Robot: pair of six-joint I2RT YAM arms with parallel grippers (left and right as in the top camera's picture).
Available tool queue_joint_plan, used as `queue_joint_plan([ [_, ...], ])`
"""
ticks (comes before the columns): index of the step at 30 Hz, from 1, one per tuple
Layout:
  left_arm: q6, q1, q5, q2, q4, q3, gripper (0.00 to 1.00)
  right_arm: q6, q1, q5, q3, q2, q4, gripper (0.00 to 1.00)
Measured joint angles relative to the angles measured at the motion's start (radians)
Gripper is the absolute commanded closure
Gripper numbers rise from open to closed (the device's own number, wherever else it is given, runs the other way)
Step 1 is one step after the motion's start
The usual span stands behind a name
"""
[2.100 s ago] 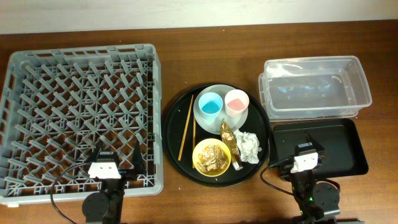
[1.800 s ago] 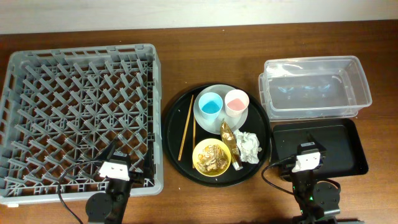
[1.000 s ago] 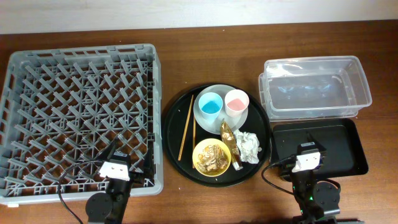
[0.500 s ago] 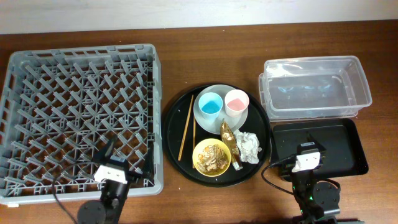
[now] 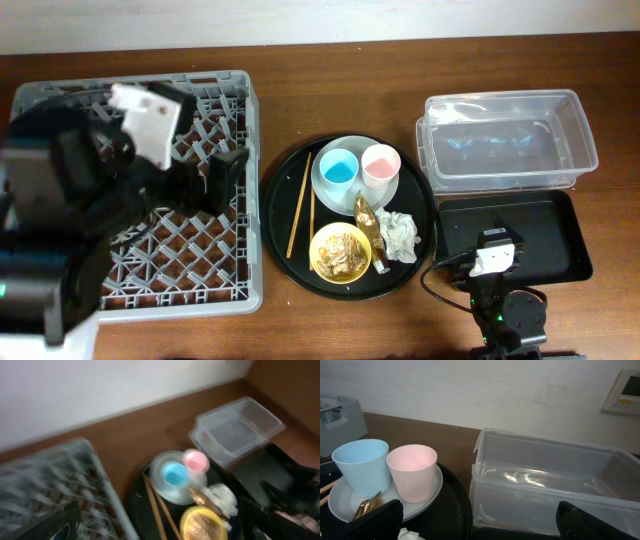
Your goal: Sort waste into correct bins and load items into the dishwasher rack
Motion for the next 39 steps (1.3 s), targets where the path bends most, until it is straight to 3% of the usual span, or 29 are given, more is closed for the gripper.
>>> queue_joint_plan([
  [1,0.003,0.000,0.037,0.033,-0.037,0.004,0.28,0.001,0.000,0.000,0.000,0.000,0.000,0.01],
  [2,0.005,-0.001,0.066,0.069,-0.077,0.007,0.41,0.000,0.000,0.000,0.000,0.000,0.000,0.01],
  [4,0.006,-0.004,0.092,0.147,-0.195,0.013,0.45,0.000,0.000,0.000,0.000,0.000,0.000,0.01],
  [6,0.005,-0.021,0.089,0.219,-0.242,-0.007,0.42,0.000,0.000,0.000,0.000,0.000,0.000,0.01],
  [9,-0.014,-0.076,0.043,0.237,-0.190,-0.092,0.31,0.001,0.000,0.000,0.000,0.000,0.000,0.01],
  [12,-0.052,-0.121,-0.012,0.237,-0.113,-0.188,0.30,0.001,0.000,0.000,0.000,0.000,0.000,0.01],
  [18,-0.130,-0.213,-0.053,0.260,0.187,-0.352,0.30,0.001,0.000,0.000,0.000,0.000,0.000,0.01],
  [22,-0.219,-0.291,-0.200,0.336,0.244,-0.353,0.58,0.000,0.000,0.000,0.000,0.000,0.000,0.01],
  [32,-0.371,-0.385,-0.366,0.567,0.220,-0.394,0.71,0.000,0.000,0.000,0.000,0.000,0.000,0.01],
  [33,-0.379,-0.389,-0.367,0.566,0.256,-0.418,0.77,0.000,0.000,0.000,0.000,0.000,0.000,0.01],
  [39,-0.406,-0.392,-0.392,0.568,0.435,-0.578,0.76,0.000,0.000,0.000,0.000,0.000,0.000,0.01],
])
